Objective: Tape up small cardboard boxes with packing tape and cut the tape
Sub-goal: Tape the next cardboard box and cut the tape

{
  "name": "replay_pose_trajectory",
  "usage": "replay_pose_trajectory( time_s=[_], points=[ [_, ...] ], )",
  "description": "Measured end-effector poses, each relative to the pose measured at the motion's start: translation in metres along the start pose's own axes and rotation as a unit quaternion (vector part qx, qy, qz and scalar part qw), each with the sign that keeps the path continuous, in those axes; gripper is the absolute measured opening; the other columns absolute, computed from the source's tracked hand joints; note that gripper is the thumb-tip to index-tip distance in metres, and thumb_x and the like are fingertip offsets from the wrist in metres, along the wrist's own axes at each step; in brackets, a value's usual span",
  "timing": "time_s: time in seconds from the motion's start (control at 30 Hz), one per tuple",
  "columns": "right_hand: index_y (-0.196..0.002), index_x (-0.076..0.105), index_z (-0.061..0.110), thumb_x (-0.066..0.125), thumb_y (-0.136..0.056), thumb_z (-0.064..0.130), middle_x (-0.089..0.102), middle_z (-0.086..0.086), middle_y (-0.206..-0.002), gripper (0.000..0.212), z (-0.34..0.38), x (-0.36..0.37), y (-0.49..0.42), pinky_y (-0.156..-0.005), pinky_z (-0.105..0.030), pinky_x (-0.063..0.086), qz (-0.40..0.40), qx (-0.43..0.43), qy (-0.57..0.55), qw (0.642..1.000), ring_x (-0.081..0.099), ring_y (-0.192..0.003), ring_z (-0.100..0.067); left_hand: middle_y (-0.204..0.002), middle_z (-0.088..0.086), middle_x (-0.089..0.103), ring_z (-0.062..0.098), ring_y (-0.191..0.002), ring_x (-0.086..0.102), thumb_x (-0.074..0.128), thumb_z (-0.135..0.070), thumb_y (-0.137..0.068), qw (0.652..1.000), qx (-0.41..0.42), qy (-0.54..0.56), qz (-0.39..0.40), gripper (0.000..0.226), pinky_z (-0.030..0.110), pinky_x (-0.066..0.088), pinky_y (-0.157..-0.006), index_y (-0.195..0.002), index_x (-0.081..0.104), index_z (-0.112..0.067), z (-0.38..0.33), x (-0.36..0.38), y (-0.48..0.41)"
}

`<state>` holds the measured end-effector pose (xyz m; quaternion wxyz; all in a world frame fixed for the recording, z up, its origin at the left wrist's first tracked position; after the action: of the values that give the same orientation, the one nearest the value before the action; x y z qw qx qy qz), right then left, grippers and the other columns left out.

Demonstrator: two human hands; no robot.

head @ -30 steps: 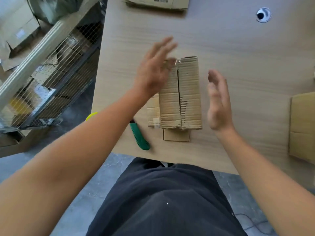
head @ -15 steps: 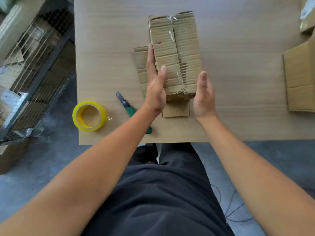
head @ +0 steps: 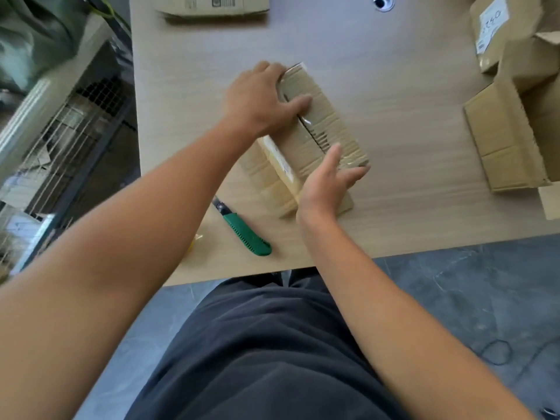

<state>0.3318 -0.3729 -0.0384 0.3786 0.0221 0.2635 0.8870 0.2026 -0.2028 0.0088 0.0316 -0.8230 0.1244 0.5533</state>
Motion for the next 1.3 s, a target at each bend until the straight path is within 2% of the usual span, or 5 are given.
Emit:
replay_pose_trajectory(
  time_s=[0.17,0.4,0.73,0.93,1.3],
  points=[
    [-0.162,-0.001,0.020,0.024,-0.105,0.058,0.004,0.003,-0.169,0.073,0.009,-0.003,-0.057,-0.115,-0.015,0.013,0.072,0.033,-0.027,0.997,0.014,-0.153,-0.012,-0.095,-0.002,0.061,0.019,-0.087,0.058,0.047,-0.064,-0.093,0.982,-0.081,0.165,0.034,0.049,0.033,0.040,-0.073,-0.108,0.060,-0.019,0.025,0.013,0.002],
    [-0.157,0.031,0.032,0.002,-0.085,0.086,0.036,-0.002,-0.161,0.094,0.046,-0.014,-0.079,-0.116,-0.050,0.032,0.191,0.194,0.021,0.962,0.040,-0.144,-0.026,-0.105,-0.004,0.058,0.017,-0.103,0.057,0.035,-0.042,-0.108,0.932,-0.101,0.333,0.105,0.032,0.026,0.042,-0.074,-0.120,0.052,-0.018,0.001,0.009,0.022],
    [-0.117,0.045,0.008,0.059,-0.083,0.047,0.062,-0.004,-0.100,0.054,0.174,-0.083,-0.056,-0.076,-0.032,0.048,0.254,-0.109,-0.089,0.957,0.062,-0.092,-0.014,-0.101,-0.001,0.064,0.014,-0.093,0.061,0.052,-0.033,-0.097,0.788,-0.123,0.601,-0.051,0.020,0.037,0.050,-0.082,-0.106,0.053,-0.016,-0.026,-0.058,0.063],
    [-0.128,0.030,0.033,0.067,-0.074,0.066,0.061,-0.010,-0.120,0.073,0.176,-0.132,-0.055,-0.087,-0.051,0.055,0.241,-0.069,-0.092,0.964,0.066,-0.108,-0.026,-0.131,-0.002,0.054,0.009,-0.103,0.057,0.062,-0.007,-0.092,0.866,-0.140,0.474,-0.073,0.053,0.025,0.054,-0.070,-0.141,0.046,-0.019,-0.066,-0.041,0.087],
    [-0.139,0.034,0.033,0.065,-0.090,0.014,0.063,-0.004,-0.121,0.061,0.138,-0.181,-0.046,-0.057,-0.025,0.060,0.318,-0.102,0.053,0.941,0.069,-0.093,-0.016,-0.157,0.003,0.027,0.035,-0.141,0.033,0.067,-0.098,-0.029,0.732,-0.389,0.556,-0.067,0.156,0.063,0.039,-0.106,-0.157,0.016,-0.027,-0.123,0.018,0.138]
  ],
)
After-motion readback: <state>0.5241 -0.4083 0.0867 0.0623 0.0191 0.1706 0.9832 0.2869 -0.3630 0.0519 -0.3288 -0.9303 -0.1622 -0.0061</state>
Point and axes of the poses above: each hand's wrist, its own y-axis away from the middle knuckle, its own x-axis out of the palm, z = x × y, the point moved 7 cm from there along -y, towards the middle knuckle
